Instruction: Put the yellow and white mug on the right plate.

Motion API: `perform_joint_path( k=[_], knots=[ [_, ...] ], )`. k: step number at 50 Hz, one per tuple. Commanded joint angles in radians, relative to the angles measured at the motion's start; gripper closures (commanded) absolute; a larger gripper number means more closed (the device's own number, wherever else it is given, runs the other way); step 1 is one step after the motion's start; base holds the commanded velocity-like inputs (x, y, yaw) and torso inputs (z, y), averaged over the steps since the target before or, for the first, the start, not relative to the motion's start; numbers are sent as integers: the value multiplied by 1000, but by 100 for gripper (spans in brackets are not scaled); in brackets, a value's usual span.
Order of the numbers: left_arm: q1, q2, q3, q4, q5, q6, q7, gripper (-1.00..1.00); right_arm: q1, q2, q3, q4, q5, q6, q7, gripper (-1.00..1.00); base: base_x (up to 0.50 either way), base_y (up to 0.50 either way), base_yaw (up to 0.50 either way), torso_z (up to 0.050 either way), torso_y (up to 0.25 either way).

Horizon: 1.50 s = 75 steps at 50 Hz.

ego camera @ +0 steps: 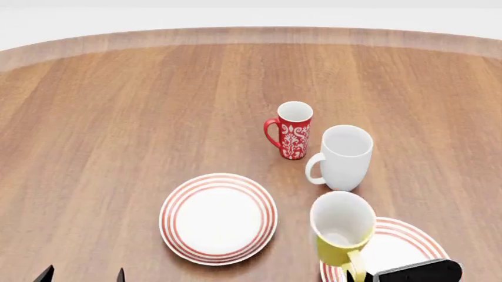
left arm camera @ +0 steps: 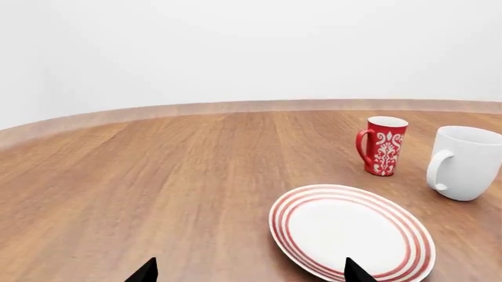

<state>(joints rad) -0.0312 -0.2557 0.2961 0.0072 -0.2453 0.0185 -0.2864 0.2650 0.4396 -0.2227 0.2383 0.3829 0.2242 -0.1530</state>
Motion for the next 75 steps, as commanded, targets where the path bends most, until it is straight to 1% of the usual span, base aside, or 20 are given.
perform_joint_path(
  k=[1, 6, 24, 44, 49, 75],
  knots=[
    [-1, 18, -16, -11, 23, 13, 15, -100, 44, -54, 80, 81, -16, -14, 63, 100, 0, 0, 0, 0, 0],
    [-2, 17, -13, -13, 21, 14, 14, -100, 90, -75, 101, 157, -12, -9, 93, 100, 0, 0, 0, 0, 0],
    [-3, 11, -4, -14, 18, 17, 7, -100, 154, -106, 130, 245, 15, 12, 126, 100, 0, 0, 0, 0, 1],
    [-2, 4, 3, -10, 11, 23, 1, -100, 210, -134, 125, 419, -7, -35, 130, 100, 0, 0, 0, 0, 1],
    [-3, 3, 4, -12, 11, 24, -2, -100, 204, -135, 128, 432, -5, -43, 130, 100, 0, 0, 0, 0, 0],
    [-9, -4, 14, -15, 4, 24, -11, -100, 279, -166, 103, 658, -39, -137, 91, 100, 0, 0, 0, 0, 0]
  ],
)
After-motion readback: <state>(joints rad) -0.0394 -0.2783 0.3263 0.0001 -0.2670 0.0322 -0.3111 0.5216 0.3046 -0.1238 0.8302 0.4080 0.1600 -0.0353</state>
